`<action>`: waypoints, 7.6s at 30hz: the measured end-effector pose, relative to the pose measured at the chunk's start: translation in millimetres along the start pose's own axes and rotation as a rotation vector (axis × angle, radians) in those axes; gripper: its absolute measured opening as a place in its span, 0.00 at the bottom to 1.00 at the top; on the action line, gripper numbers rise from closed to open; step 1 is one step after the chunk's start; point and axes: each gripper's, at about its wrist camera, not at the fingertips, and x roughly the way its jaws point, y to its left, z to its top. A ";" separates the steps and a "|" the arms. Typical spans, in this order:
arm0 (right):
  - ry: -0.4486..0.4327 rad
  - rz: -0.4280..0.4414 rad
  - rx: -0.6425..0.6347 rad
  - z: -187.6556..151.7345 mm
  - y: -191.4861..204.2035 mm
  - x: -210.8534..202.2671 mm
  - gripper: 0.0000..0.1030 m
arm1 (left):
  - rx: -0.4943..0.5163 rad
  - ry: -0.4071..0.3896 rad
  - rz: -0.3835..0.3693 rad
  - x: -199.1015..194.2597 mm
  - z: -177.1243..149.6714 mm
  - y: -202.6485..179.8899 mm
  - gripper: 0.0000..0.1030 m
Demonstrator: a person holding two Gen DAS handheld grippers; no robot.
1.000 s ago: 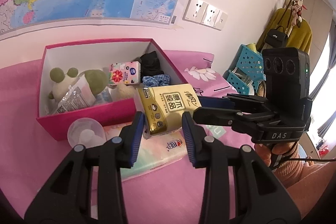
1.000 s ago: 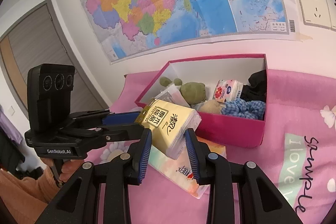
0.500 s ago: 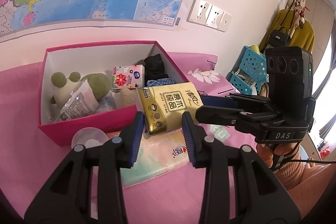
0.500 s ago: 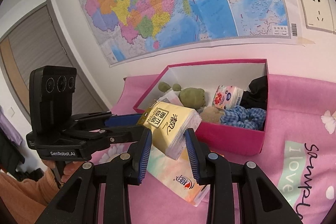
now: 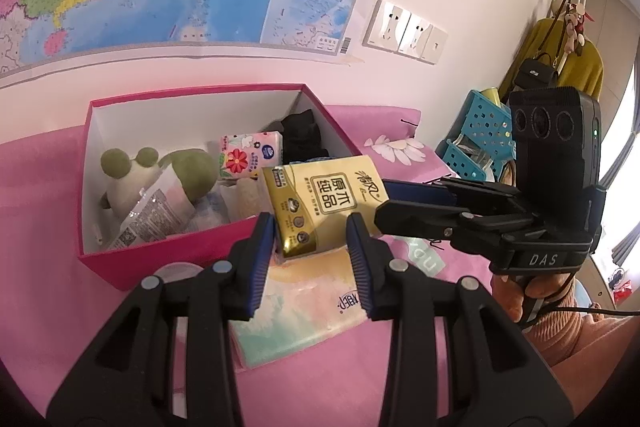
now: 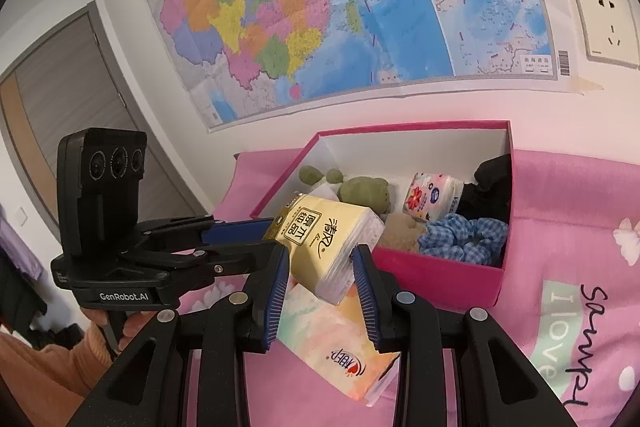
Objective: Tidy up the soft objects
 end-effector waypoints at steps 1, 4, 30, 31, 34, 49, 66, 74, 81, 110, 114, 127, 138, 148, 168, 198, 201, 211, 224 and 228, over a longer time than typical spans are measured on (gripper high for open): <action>0.000 -0.001 -0.001 0.6 -0.1 0.6 0.33 | 0.001 0.000 -0.001 0.9 0.8 0.2 0.38; 0.001 -0.002 -0.001 1.7 -1.3 2.0 0.33 | 0.003 0.000 0.001 1.7 1.9 0.4 0.38; -0.003 -0.006 0.010 7.7 -10.2 11.1 0.33 | 0.005 0.003 0.029 12.0 12.4 5.9 0.38; -0.004 -0.005 0.011 8.0 -10.4 11.1 0.33 | 0.004 0.003 0.030 12.3 12.5 6.2 0.38; -0.005 -0.006 0.012 8.3 -10.2 11.2 0.33 | 0.002 0.002 0.031 13.8 14.0 7.4 0.38; -0.016 -0.015 0.024 13.4 -13.7 13.3 0.33 | -0.002 0.005 0.037 19.5 20.4 9.7 0.38; -0.022 -0.017 0.036 16.9 -20.0 14.3 0.33 | -0.007 0.022 0.045 30.1 26.7 13.7 0.37; -0.022 -0.018 0.039 18.7 -22.4 15.3 0.33 | -0.010 0.025 0.048 33.4 27.9 14.4 0.37; -0.023 -0.020 0.040 20.6 -24.3 16.3 0.33 | -0.015 0.024 0.055 34.7 29.6 15.3 0.38; -0.032 -0.031 0.054 29.7 -30.9 24.2 0.33 | -0.030 0.063 0.080 51.7 46.6 22.7 0.37; -0.028 -0.030 0.063 33.3 -34.7 30.2 0.33 | -0.022 0.065 0.096 53.5 50.7 23.6 0.37; -0.027 -0.032 0.072 43.3 -40.0 37.9 0.33 | -0.024 0.074 0.121 58.5 60.7 29.6 0.37; -0.025 -0.039 0.089 47.5 -47.5 43.5 0.33 | -0.027 0.094 0.133 67.1 65.5 31.4 0.37; -0.020 -0.044 0.100 47.2 -51.8 45.1 0.33 | -0.032 0.110 0.143 73.2 67.0 32.2 0.37; 0.010 -0.083 0.131 54.5 -68.0 65.6 0.33 | -0.038 0.193 0.205 93.9 75.5 29.2 0.37; -0.007 -0.123 0.167 61.0 -87.4 78.0 0.39 | -0.114 0.181 0.239 95.3 80.3 46.9 0.39; -0.013 -0.144 0.137 53.4 -82.8 70.0 0.44 | -0.095 0.127 0.227 80.9 73.5 42.6 0.48; -0.056 -0.227 -0.055 17.2 -39.3 29.1 0.80 | -0.007 -0.093 0.256 18.8 31.9 18.3 0.92; -0.057 -0.328 -0.090 -58.8 14.9 7.5 1.00 | -0.075 -0.110 0.433 -21.9 -55.9 2.8 1.00; -0.069 -0.341 -0.111 -72.3 30.4 1.1 1.00 | -0.076 -0.075 0.459 -21.9 -68.7 1.9 1.00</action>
